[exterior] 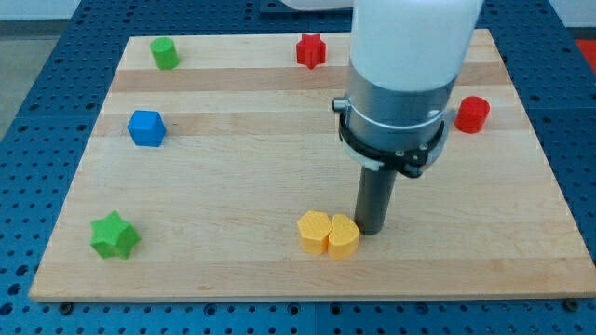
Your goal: Point your arm at the yellow heart
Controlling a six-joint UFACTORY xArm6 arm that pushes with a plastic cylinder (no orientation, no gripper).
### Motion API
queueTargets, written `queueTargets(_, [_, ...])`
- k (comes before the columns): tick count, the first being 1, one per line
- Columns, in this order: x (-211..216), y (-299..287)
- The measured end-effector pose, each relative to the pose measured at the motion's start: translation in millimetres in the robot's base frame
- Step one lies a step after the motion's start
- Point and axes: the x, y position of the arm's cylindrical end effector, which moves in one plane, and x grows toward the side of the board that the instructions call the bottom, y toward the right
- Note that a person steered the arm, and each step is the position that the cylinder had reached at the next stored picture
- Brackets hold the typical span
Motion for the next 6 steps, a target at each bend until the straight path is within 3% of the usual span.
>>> queueTargets(2, [-47.3,-24.8])
queueTargets(4, [-48.9,-156.4])
queueTargets(6, [-80.6,-278.6])
